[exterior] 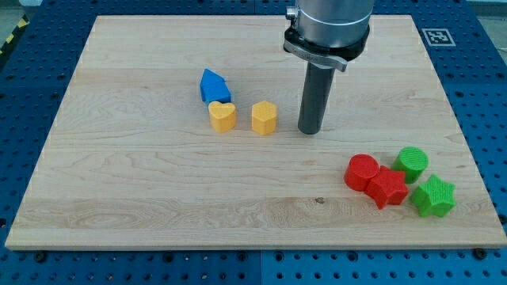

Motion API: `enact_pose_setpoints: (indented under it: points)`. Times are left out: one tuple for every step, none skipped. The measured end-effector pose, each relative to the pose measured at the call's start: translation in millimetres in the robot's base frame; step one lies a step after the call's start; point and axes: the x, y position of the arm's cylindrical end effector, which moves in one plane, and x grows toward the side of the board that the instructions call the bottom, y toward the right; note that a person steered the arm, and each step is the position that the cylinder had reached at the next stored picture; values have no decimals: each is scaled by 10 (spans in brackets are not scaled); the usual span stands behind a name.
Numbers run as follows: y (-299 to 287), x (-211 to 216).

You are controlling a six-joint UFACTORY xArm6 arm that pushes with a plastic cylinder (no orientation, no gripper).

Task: Move the yellow hexagon into the yellow heart

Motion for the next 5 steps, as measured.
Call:
enact_pose_setpoints:
  points:
    - [-113, -41]
    - [-305, -46]
    - [-489, -51]
    - [-768, -56]
    - [-842, -56]
